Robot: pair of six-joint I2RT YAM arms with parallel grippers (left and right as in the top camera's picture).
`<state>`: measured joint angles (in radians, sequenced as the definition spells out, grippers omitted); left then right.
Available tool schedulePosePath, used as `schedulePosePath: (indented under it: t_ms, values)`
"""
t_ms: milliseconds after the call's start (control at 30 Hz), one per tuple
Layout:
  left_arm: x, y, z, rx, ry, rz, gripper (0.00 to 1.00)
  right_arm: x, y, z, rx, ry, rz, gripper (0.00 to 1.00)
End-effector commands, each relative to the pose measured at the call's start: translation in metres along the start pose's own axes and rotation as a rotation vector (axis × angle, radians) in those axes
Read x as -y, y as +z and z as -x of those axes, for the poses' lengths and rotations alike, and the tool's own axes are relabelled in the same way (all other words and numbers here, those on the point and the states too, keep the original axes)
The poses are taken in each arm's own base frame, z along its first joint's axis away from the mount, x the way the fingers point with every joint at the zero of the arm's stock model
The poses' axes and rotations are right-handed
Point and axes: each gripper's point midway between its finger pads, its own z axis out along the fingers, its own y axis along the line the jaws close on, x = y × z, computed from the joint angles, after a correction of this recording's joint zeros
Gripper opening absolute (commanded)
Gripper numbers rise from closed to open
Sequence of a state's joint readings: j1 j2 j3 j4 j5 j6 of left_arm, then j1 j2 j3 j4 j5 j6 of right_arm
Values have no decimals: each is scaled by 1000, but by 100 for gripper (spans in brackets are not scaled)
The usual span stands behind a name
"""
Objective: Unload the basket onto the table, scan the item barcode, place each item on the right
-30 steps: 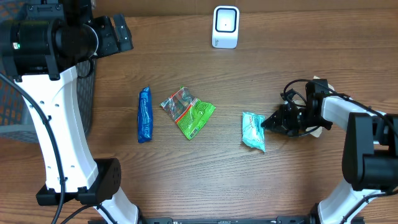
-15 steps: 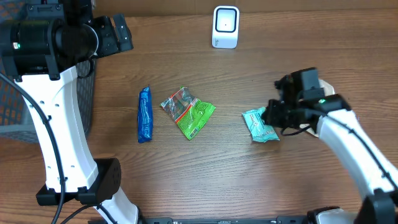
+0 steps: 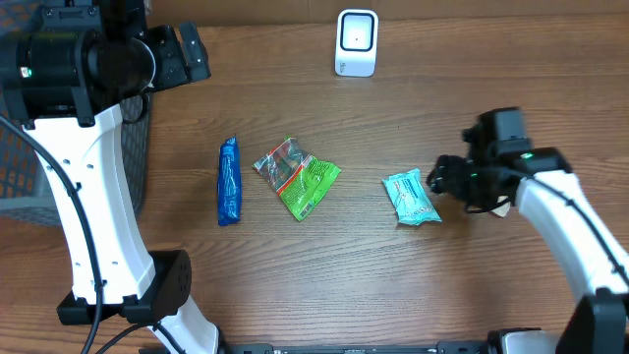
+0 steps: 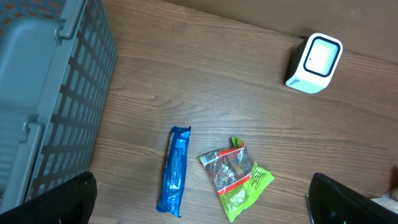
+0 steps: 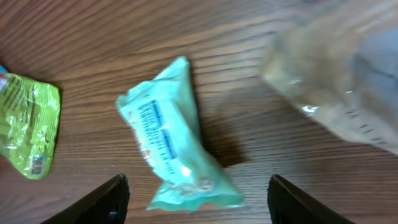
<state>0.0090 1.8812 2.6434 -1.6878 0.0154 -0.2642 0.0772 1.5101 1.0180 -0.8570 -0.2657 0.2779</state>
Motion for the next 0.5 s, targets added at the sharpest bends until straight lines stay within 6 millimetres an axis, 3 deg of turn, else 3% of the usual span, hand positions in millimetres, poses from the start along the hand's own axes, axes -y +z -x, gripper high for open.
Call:
schedulePosePath:
  t_ms: [0, 267, 467]
  values:
    - [1, 7, -2, -21, -24, -5, 100, -7, 7, 1, -74, -76, 175, 72]
    - [1, 7, -2, -21, -24, -5, 100, -11, 53, -19, -257, -86, 364, 70]
    - [0, 7, -1, -21, -24, -4, 100, -20, 62, -23, -291, -81, 459, 66]
